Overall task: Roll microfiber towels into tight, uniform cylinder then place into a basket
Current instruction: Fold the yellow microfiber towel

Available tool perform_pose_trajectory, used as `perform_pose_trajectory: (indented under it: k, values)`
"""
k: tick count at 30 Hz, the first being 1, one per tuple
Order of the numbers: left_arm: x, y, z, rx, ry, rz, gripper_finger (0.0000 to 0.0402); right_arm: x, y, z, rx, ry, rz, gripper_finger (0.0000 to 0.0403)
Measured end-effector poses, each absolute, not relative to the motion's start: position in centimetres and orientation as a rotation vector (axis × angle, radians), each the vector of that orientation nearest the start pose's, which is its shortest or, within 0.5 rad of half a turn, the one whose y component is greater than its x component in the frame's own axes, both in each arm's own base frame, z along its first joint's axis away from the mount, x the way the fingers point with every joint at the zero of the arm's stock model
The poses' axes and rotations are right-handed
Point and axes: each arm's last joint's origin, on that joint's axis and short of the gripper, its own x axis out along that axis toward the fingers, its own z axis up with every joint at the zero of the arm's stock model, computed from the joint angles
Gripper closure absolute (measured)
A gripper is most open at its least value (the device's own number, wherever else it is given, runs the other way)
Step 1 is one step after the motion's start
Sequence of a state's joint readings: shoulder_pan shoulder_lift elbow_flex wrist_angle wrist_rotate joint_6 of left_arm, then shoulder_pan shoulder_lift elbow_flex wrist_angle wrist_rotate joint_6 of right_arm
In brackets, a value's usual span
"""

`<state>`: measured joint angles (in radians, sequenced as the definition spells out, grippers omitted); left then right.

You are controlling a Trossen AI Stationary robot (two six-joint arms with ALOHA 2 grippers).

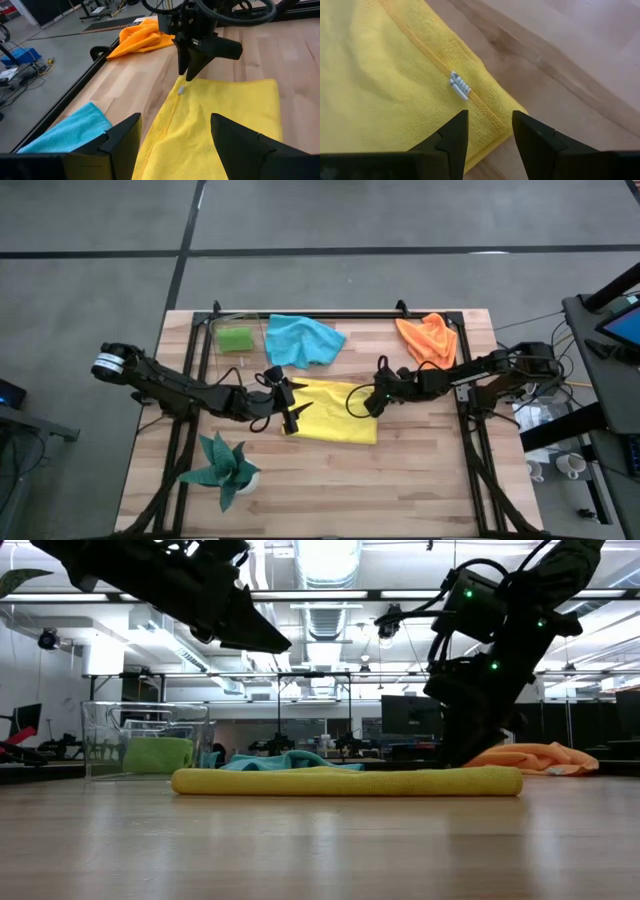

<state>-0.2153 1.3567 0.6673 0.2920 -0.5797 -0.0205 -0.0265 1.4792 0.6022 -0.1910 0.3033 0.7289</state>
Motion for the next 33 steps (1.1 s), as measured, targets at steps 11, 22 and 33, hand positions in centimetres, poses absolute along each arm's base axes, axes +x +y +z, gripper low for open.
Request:
perform_pose_trajectory:
  k: [11, 22, 33]
  values:
    - [27.27, -4.34, 21.59, 0.136, 0.366, 0.363, 0.0179, 24.49, -1.38, 13.02, 0.531, 0.922, -0.631, 0.0255]
    - [27.25, -4.34, 21.54, 0.137, 0.368, 0.363, 0.0179, 24.40, -1.39, 12.99, 0.539, 0.928, -0.640, 0.0255]
    - [27.25, -4.34, 21.54, 0.138, 0.368, 0.363, 0.0179, 24.43, -1.35, 13.00, 0.552, 0.927, -0.633, 0.0319]
